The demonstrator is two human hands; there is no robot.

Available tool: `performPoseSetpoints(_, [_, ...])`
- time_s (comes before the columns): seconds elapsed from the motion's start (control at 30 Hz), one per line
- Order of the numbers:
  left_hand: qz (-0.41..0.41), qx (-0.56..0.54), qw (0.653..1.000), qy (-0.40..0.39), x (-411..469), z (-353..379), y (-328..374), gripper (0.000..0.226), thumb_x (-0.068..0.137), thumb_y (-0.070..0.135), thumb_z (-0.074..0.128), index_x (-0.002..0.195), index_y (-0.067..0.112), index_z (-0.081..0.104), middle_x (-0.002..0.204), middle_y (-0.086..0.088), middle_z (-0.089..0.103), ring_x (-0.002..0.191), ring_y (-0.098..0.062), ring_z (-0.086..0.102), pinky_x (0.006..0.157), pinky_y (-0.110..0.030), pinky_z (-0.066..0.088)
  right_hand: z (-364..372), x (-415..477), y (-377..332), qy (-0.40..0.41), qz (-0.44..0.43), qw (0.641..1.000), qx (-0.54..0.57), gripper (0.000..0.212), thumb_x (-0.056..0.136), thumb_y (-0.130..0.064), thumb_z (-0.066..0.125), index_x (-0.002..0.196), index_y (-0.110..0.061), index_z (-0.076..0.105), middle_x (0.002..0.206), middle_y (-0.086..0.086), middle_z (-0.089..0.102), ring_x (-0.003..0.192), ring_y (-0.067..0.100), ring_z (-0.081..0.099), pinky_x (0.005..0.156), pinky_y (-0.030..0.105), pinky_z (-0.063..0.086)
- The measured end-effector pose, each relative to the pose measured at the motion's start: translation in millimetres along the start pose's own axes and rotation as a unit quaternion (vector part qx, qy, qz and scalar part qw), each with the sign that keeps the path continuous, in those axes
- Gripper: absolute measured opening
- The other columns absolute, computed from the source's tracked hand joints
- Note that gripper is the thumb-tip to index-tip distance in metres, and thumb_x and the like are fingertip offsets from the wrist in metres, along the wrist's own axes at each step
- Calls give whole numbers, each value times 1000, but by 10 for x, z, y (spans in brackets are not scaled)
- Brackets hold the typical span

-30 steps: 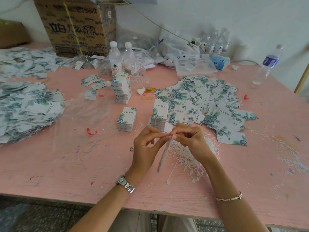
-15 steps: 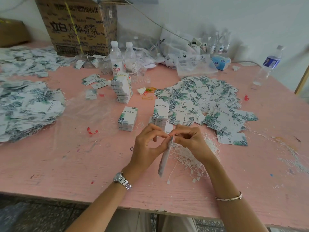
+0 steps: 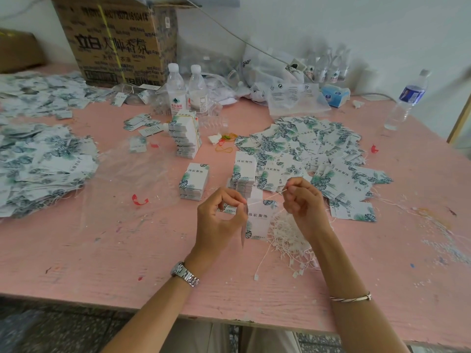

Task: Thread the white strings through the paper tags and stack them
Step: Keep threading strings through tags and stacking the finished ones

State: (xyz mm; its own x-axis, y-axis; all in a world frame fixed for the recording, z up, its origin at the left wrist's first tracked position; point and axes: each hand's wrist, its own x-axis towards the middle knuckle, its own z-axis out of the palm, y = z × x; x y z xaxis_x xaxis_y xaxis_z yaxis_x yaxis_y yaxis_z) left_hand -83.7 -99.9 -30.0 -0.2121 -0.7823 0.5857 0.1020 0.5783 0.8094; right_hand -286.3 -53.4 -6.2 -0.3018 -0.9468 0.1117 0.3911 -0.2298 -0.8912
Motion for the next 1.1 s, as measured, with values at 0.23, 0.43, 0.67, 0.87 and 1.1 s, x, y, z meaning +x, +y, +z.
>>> performPoseSetpoints(0.23, [15, 5, 1000, 8, 12, 46, 33, 14, 84, 13, 64, 78, 23, 57, 84, 11, 73, 82, -3, 66, 77, -9, 41, -40, 30, 6, 52, -23, 998, -28, 16, 94, 3, 56, 92, -5, 69, 67, 3, 60, 49, 8, 43, 46, 16, 34])
performPoseSetpoints(0.43, [-10, 7, 999, 33, 48, 77, 60, 9, 88, 22, 60, 82, 27, 56, 82, 9, 72, 76, -6, 59, 72, -29, 43, -56, 25, 19, 52, -26, 998, -25, 18, 90, -3, 61, 105, 0, 69, 78, 7, 66, 65, 12, 58, 63, 18, 51])
performPoseSetpoints(0.67, [-67, -38, 997, 31, 107, 107, 78, 13, 90, 29, 59, 88, 15, 57, 83, 5, 69, 83, -25, 64, 79, -40, 51, -7, 1, 7, -8, -11, 998, -57, 27, 88, -7, 60, 114, -1, 64, 85, 11, 74, 72, 16, 70, 71, 21, 57])
performPoseSetpoints(0.87, [-99, -66, 993, 3, 134, 178, 26, 10, 94, 15, 69, 100, 22, 70, 96, 3, 74, 93, -21, 69, 84, -33, 54, 23, -6, 40, -12, -41, 992, -118, 13, 86, -12, 71, 94, -2, 67, 83, 21, 74, 67, 24, 73, 63, 25, 59])
performPoseSetpoints(1.1, [-104, -65, 992, -12, 76, 223, -40, 20, 89, 20, 72, 103, 34, 75, 103, 11, 76, 96, -10, 70, 82, -28, 54, 56, -39, 87, -58, -51, 988, -131, 19, 85, -7, 70, 101, -11, 78, 89, 18, 75, 76, 21, 73, 72, 25, 58])
